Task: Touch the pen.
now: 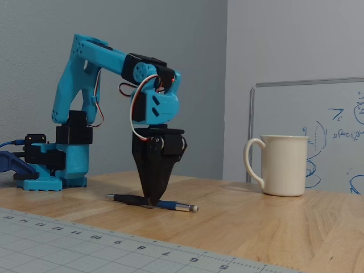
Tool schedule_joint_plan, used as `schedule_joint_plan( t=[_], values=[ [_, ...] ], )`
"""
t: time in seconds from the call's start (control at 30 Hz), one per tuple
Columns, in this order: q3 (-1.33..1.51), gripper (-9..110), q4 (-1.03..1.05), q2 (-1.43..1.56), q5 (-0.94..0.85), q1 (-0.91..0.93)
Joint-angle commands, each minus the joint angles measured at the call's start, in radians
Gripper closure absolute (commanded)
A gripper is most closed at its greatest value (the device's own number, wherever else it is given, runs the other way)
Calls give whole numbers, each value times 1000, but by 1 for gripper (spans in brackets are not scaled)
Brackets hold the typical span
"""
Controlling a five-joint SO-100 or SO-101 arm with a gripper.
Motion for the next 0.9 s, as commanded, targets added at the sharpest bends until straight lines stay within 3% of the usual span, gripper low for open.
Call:
schedule_joint_plan(
  t=[0.0, 0.87],
  values=[
    [-86, 101, -6, 146, 11, -21],
    [-66, 101, -6, 95, 11, -72]
  ],
)
